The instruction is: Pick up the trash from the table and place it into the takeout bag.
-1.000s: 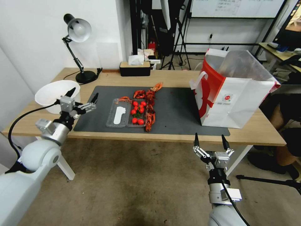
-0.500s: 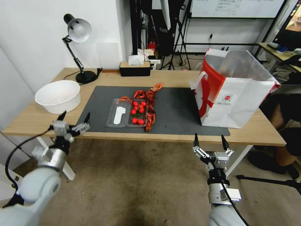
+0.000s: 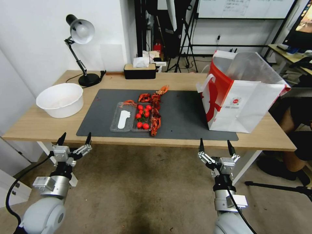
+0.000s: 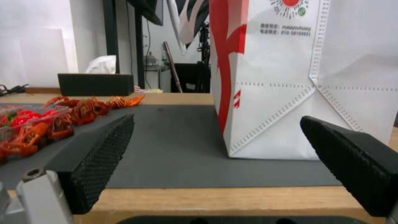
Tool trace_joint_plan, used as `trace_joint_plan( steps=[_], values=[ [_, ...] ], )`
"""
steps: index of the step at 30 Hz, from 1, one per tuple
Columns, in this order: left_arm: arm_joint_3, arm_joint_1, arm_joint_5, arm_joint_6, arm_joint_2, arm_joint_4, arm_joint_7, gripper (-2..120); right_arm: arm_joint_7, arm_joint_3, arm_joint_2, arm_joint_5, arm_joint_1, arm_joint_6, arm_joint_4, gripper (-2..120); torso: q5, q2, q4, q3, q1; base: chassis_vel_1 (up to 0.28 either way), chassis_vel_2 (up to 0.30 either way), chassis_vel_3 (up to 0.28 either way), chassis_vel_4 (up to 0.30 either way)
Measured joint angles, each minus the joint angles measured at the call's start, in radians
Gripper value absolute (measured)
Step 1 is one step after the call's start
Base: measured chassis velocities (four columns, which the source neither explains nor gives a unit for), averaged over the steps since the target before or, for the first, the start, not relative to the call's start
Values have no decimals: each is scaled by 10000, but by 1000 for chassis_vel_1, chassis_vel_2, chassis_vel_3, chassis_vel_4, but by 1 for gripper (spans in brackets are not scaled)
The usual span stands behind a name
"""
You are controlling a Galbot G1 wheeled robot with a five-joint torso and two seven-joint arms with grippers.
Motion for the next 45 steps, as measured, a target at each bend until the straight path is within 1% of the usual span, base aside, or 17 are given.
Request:
trace_joint_plan(
  steps=[13, 45],
  values=[
    [-227, 293, 137, -480, -132, 6, 170, 100, 0, -153, 13, 20, 137, -1, -198, 100, 0, 0, 0, 1, 0, 0, 0, 0, 0],
    [-180, 392, 230, -605, -142, 37, 321, 100, 29, -197, 52, 78, 81, 29, -374, 100, -1, -1, 0, 1, 0, 0, 0, 0, 0]
  ],
)
